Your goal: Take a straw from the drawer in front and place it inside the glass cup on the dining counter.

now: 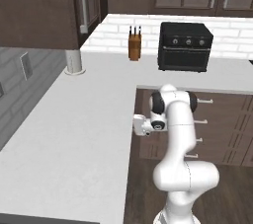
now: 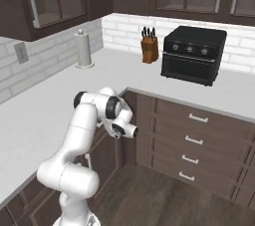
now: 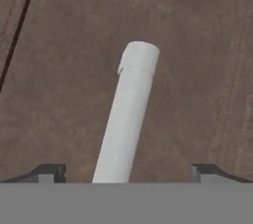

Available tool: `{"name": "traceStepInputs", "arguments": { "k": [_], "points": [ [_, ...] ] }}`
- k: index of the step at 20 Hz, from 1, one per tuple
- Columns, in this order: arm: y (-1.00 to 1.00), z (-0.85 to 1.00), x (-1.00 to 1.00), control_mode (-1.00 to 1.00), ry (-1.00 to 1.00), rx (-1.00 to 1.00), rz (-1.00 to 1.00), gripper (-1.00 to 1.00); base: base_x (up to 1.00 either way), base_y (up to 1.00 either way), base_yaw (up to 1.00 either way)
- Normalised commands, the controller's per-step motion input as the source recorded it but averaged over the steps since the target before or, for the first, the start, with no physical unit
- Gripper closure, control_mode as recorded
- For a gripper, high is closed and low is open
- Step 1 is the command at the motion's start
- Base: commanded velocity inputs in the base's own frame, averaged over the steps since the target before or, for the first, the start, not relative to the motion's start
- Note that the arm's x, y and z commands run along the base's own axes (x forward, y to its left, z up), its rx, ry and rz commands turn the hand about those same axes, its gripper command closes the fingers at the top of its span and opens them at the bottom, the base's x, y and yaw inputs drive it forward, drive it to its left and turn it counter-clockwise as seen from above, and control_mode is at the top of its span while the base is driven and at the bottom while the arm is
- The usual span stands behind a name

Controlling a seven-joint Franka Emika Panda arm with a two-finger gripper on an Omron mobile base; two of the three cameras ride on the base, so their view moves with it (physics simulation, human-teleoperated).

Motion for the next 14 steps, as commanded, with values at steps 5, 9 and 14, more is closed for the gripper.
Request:
{"name": "traceStepInputs", "arguments": {
  "k": [5, 9, 14],
  "points": [
    [0.20, -0.31, 0.48, -1.00, 0.00, 0.02, 0.00, -1.00, 0.00, 0.00, 0.00],
    [0.33, -0.36, 0.37, -1.00, 0.00, 0.00, 0.00, 1.00, 0.00, 0.00, 0.00],
    [0.08, -0.12, 0.03, -1.00, 0.00, 0.00, 0.00, 1.00, 0.00, 0.00, 0.00]
  ]
}}
